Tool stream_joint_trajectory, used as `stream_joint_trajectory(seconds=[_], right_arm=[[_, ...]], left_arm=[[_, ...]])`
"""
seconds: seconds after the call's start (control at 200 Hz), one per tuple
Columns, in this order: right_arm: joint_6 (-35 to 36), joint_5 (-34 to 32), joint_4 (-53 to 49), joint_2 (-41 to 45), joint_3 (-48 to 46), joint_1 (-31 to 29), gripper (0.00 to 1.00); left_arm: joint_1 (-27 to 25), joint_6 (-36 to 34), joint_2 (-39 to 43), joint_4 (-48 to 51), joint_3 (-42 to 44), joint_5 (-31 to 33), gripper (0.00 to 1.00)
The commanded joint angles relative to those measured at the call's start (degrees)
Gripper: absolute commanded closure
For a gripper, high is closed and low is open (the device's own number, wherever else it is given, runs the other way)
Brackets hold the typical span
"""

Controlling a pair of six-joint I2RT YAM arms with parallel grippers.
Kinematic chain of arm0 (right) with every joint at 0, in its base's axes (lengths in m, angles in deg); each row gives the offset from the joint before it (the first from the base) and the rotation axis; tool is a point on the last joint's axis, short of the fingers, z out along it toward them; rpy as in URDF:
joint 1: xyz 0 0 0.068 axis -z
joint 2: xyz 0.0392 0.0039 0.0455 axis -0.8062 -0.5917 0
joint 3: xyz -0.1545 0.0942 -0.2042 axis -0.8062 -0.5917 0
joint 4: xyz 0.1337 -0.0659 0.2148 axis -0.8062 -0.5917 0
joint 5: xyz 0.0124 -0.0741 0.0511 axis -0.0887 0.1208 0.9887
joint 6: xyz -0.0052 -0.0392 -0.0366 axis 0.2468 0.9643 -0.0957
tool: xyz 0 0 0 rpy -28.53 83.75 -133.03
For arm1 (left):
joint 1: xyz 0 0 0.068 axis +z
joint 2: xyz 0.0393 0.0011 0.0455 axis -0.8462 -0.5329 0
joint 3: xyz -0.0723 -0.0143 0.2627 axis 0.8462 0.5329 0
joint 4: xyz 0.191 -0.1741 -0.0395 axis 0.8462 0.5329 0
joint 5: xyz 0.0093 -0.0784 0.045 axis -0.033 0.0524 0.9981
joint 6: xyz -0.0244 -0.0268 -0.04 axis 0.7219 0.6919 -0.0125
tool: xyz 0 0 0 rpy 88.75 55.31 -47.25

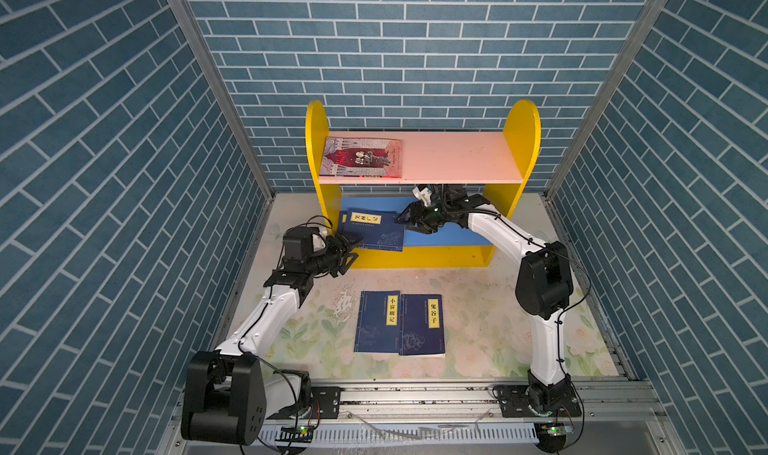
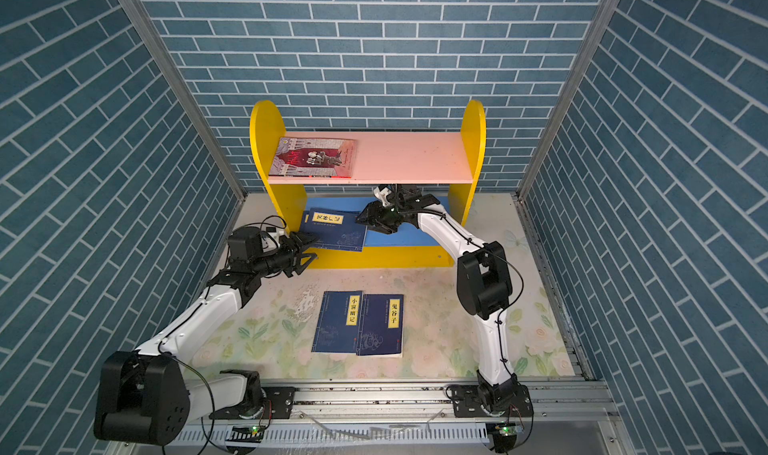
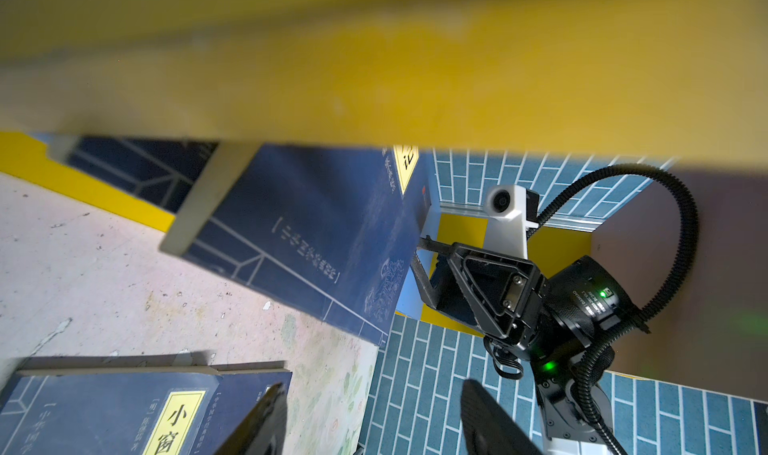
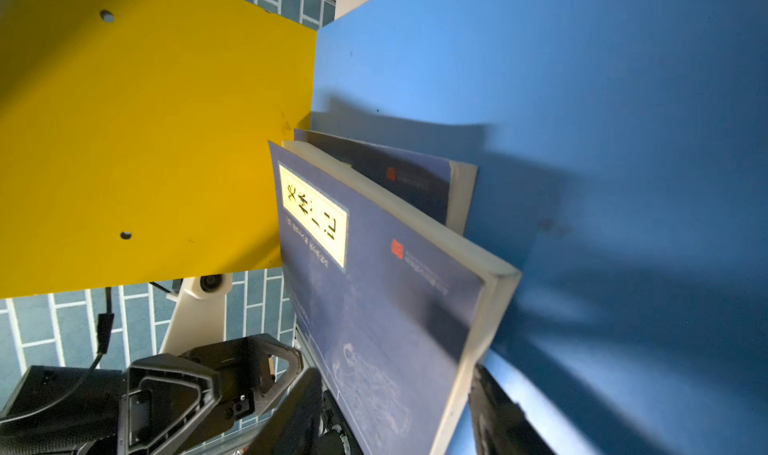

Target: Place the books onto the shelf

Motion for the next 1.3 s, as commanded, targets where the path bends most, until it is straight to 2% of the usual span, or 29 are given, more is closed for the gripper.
stream_joint_trajectory(seconds=[0.0, 0.435, 0.57, 0.745, 0.885, 1.115, 1.295], right_arm=[[1.3, 1.5, 1.2, -0.9, 3.1, 0.1, 0.43], [0.5, 1.7, 1.2, -3.1, 7.6, 0.2, 0.43], [1.5, -2.5, -1.6, -2.3, 7.4, 0.2, 0.43], [3.7, -6.8, -2.4, 2.7, 1.5, 0.2, 0.43], [3.9, -8.4, -1.1, 7.9, -4.7, 0.1, 0.43], [2.4, -8.2, 2.3, 14.9, -12.9, 0.3, 0.43], [-0.6, -5.1, 6.6, 16.1, -15.4, 0.1, 0.43]], left_arm=[[0.0, -0.3, 1.1, -0.9, 0.8, -0.1, 0.32], [0.0, -0.6, 0.7, -1.6, 0.6, 0.1, 0.32], [0.2, -5.1, -0.1, 0.7, -1.3, 1.2, 0.32], [0.2, -15.9, -0.7, 6.4, -6.3, 2.4, 0.33], [0.2, -20.4, -1.4, 6.9, -7.2, 3.9, 0.33], [0.2, -18.1, -1.8, 6.5, -6.5, 1.1, 0.33], [-0.3, -19.0, 0.6, 8.3, -7.0, -0.5, 0.33]])
